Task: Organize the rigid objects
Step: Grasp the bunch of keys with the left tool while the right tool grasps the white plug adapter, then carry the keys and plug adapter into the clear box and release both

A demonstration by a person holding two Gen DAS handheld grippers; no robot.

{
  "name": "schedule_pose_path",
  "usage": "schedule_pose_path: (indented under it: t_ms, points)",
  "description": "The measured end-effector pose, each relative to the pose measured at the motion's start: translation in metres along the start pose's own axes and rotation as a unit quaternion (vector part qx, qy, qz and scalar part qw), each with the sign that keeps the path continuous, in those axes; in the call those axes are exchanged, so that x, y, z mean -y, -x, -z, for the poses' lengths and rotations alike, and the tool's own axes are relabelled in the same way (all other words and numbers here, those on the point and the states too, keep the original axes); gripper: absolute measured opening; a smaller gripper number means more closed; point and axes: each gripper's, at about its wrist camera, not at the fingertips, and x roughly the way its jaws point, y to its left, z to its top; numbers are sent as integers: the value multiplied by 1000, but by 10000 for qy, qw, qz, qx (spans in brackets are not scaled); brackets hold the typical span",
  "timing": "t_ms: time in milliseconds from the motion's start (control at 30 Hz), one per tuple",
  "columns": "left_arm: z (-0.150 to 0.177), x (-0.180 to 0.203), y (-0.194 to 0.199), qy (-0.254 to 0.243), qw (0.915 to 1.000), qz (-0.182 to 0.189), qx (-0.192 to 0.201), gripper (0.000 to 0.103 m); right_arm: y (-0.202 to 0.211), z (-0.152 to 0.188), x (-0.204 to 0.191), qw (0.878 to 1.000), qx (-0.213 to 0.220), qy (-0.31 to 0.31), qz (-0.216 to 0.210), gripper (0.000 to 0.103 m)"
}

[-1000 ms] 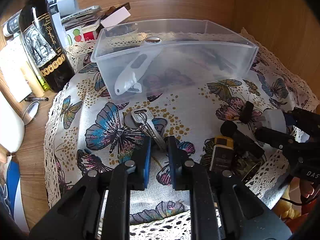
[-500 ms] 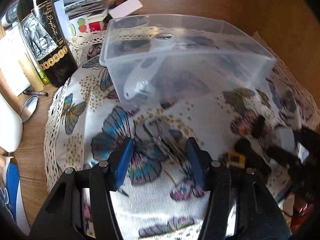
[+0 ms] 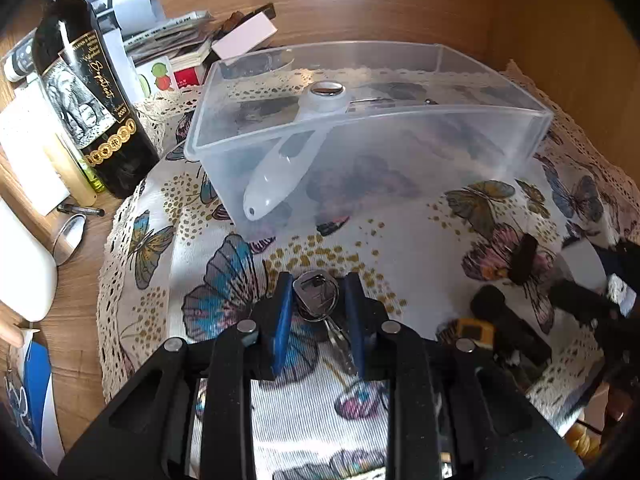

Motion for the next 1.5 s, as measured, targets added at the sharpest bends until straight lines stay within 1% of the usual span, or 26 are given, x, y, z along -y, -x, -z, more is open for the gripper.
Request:
schedule_pose_path:
  t_ms: [67,233,400,433,467,567,800,967,1200,1500]
  points:
    - [2,2,5,-14,10000,-33,81,25,0,-1,0,10000,23,-7,17,45]
    - [5,-4,26,99,9993,52,349,24,4,-3,-1,9999,98,-11,-20,45]
    - [-1,-7,46,175,9978,90,637,24,10,-8,-2,9998,203,-28,23,44]
    - [-2,-7,51,179,9972,107,720,4,11,-10,-2,9997,229,-31,41,44]
    - [-4,-8,55,168,9970,153,745,3,12,-11,-1,9997,252,-32,52,44]
    - [-8,-9,63,216,9959,247,839,2,16,-18,0,9993,353,-34,93,44]
    - [-14,-12,66,281,9947,285,950,2,23,-32,0,9981,589,-10,175,44]
    - [-20,-15,80,275,9930,363,1085,2,25,-39,0,9974,688,-17,215,44]
    - [-39,-25,101,259,9904,436,1284,2,30,-57,2,9956,897,31,273,44]
    - [-71,-34,114,206,9861,361,1611,2,31,-91,8,9941,1034,51,337,44]
